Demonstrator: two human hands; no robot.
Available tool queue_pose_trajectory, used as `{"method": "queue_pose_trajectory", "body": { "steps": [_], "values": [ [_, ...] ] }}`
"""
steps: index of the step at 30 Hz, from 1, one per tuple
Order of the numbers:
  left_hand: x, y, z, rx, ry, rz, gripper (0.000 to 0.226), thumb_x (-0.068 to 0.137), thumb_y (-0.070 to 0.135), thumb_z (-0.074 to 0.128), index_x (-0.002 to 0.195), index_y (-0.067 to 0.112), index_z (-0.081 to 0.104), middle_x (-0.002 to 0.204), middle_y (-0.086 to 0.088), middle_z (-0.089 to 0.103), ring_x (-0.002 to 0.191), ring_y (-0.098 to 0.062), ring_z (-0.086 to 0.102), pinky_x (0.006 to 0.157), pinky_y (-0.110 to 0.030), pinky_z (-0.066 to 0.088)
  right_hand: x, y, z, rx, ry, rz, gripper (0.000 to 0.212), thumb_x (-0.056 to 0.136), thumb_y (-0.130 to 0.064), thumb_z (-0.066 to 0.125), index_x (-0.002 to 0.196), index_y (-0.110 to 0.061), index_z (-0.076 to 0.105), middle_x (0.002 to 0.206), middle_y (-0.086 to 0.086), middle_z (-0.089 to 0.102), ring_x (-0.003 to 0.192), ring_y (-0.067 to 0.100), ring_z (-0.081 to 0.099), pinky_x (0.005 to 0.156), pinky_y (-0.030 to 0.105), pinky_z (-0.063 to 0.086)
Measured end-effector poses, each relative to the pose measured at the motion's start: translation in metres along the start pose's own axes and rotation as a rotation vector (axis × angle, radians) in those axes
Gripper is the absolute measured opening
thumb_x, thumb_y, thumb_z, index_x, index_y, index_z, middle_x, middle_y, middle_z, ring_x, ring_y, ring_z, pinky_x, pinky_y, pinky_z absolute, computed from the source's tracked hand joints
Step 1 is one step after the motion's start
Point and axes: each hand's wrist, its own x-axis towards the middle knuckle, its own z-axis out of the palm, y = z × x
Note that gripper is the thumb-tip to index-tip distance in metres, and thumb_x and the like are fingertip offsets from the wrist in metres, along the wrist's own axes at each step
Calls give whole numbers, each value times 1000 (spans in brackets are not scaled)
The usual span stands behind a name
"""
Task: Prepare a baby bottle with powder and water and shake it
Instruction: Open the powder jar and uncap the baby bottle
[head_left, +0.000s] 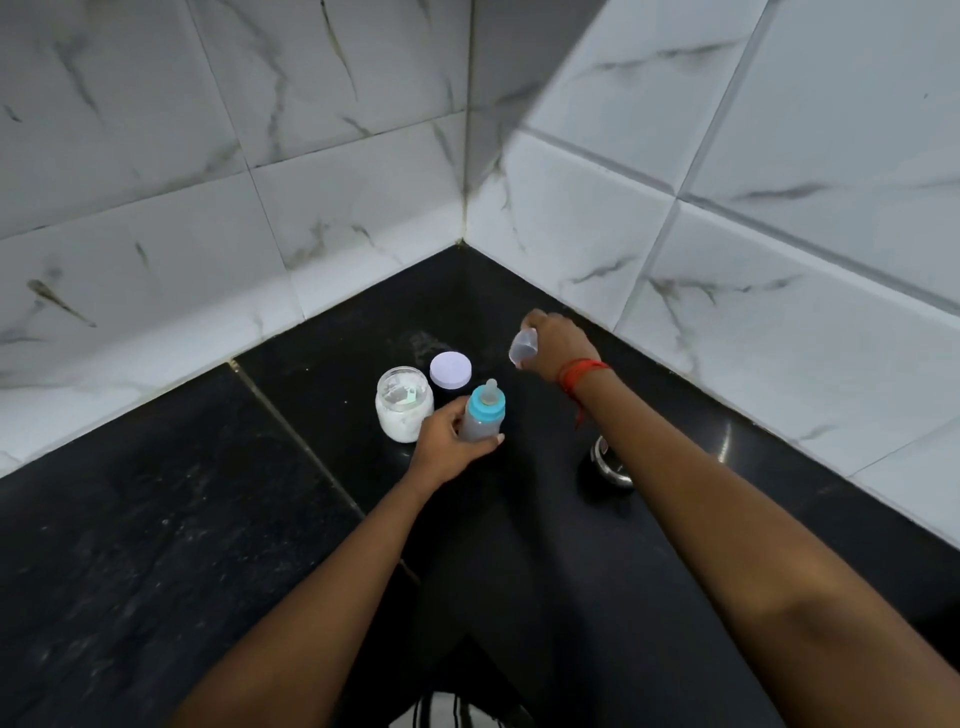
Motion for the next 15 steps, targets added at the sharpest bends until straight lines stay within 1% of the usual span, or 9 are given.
{"method": "queue_pose_trajectory", "body": {
  "steps": [3, 6, 10, 12, 14, 15],
  "values": [
    [2, 1, -6, 9, -11, -8, 60, 74, 25, 93, 128, 22, 66, 120, 9, 73, 113, -9, 69, 100, -34, 57, 7, 9, 39, -16, -73, 96, 36, 91, -23, 62, 125, -12, 58, 125, 19, 62, 114, 37, 61, 96, 43, 52],
    [3, 1, -10, 21, -8, -12, 59, 74, 24, 93, 127, 23, 66, 121, 9, 73, 114, -8, 69, 100, -32, 57, 10, 19, 76, -13, -123, 169, 33, 92, -23, 55, 122, -12, 60, 124, 19, 63, 113, 38, 62, 97, 46, 53],
    [1, -2, -13, 32, 5, -12, 54, 75, 21, 93, 123, 25, 66, 117, 10, 74, 111, -5, 69, 97, -27, 56, 7, 22, 103, -44, -160, 171, 32, 95, -24, 54, 124, -12, 58, 125, 19, 61, 114, 38, 61, 96, 48, 53],
    [-1, -2, -15, 43, -7, -17, 56, 75, 21, 92, 125, 22, 67, 117, 11, 73, 110, -3, 69, 96, -24, 56, 6, 24, 105, -61, -193, 161, 40, 95, -23, 59, 133, -13, 53, 132, 18, 56, 120, 38, 58, 99, 49, 52],
    [-1, -1, -15, 57, -17, -21, 57, 76, 22, 92, 127, 20, 67, 117, 12, 72, 109, -2, 68, 95, -21, 54, 2, 26, 100, -92, -234, 156, 62, 90, -24, 69, 146, -17, 43, 144, 18, 47, 130, 38, 49, 106, 50, 48],
    [-1, -1, -16, 63, -16, -19, 57, 76, 22, 92, 127, 21, 66, 117, 13, 72, 109, -1, 67, 93, -18, 53, 1, 25, 95, -87, -222, 152, 68, 89, -25, 71, 149, -19, 40, 147, 17, 44, 133, 38, 46, 108, 50, 45]
  ]
}}
